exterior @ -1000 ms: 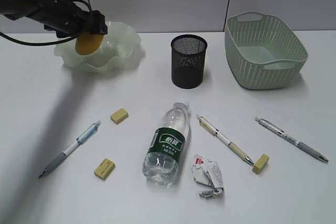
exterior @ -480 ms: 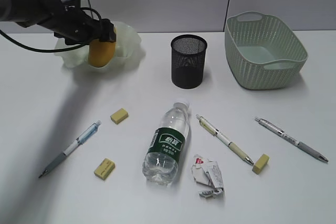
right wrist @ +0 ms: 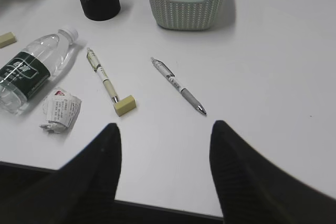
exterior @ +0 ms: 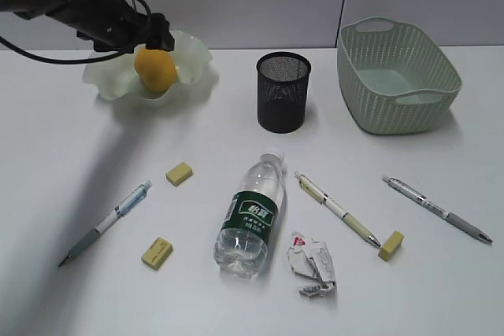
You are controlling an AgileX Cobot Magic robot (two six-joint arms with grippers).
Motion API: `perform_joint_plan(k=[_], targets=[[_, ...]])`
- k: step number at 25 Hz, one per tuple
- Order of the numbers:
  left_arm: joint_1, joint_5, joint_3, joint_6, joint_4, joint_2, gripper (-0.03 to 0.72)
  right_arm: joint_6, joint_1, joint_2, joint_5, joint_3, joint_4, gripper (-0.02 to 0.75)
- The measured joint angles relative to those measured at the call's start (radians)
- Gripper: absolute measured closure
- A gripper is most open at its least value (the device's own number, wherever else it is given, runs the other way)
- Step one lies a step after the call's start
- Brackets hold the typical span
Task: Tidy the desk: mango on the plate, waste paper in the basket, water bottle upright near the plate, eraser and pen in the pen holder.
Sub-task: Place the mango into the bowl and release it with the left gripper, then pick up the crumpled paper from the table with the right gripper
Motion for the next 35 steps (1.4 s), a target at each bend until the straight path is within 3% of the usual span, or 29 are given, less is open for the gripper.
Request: perform_joint_plan(k=[4, 9, 21, 25, 35], targets=[[0.000, 0.104, 0.000, -0.067, 0.066, -0.065, 0.024, 0.000, 0.000, 0.000, 0.000, 0.000, 0.000, 0.303], [0.021, 0.359, -0.002, -0.201, 0.201, -0.160, 0.025, 0.000, 0.000, 0.000, 0.000, 0.000, 0.000, 0.303], [0.148, 0.708, -0.007, -0.304, 0.404, -0.307, 0.036, 0.000, 0.000, 0.000, 0.000, 0.000, 0.000, 0.303], [0.189, 0.737, -0.007, -0.314, 0.428, -0.307, 0.041, 0.000, 0.000, 0.000, 0.000, 0.000, 0.000, 0.303], [0.172, 0.830, 0.001, -0.314, 0.443, -0.432, 0.086, 0.000, 0.000, 0.000, 0.000, 0.000, 0.001, 0.302]])
